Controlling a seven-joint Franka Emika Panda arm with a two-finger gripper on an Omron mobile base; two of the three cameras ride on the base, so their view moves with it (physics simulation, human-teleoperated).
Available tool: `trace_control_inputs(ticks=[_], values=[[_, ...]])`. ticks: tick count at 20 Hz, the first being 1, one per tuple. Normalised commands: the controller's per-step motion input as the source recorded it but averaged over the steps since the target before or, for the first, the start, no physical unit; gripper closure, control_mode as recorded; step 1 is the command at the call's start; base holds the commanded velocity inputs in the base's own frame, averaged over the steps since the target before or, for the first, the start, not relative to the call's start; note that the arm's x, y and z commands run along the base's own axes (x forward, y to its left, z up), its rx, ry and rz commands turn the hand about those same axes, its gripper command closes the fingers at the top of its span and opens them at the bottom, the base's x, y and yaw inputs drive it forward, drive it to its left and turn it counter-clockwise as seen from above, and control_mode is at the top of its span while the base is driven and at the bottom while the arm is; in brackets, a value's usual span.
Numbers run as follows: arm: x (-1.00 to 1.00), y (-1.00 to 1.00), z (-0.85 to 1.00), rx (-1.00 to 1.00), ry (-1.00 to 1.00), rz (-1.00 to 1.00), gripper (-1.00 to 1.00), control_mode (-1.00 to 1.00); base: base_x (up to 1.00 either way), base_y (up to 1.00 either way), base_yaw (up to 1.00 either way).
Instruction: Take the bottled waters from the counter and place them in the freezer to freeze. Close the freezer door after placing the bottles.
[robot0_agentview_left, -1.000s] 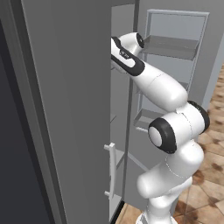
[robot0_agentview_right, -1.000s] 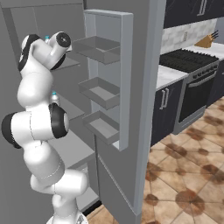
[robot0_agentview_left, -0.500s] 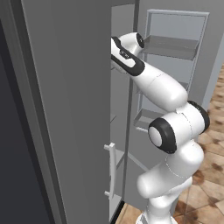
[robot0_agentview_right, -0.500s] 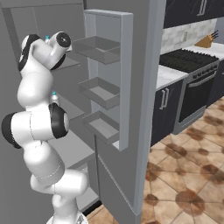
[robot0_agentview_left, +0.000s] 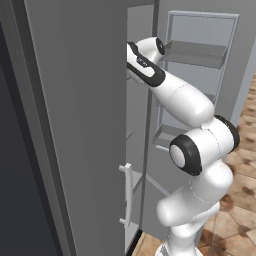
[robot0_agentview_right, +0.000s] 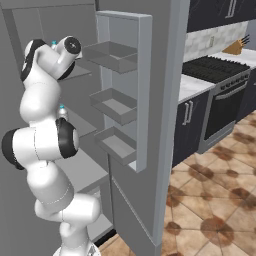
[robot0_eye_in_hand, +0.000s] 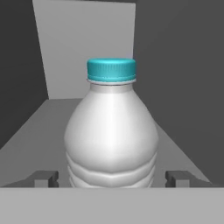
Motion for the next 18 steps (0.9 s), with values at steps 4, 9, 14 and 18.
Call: trace_control_inputs(ticks=[4, 9, 14, 18], values=[[0.0, -0.04, 0.0, 0.0, 0.0, 0.0, -1.0, -1.0, 0.0, 0.0, 0.0], [0.0, -0.19, 0.16, 0.0, 0.0, -0.01, -1.0, -1.0, 0.0, 0.0, 0.0], [-0.01, -0.17, 0.24, 0.01, 0.0, -0.01, -1.0, -1.0, 0.0, 0.0, 0.0], [-0.09, -0.32, 0.12, 0.01, 0.01, -0.04, -1.0, -1.0, 0.0, 0.0, 0.0]])
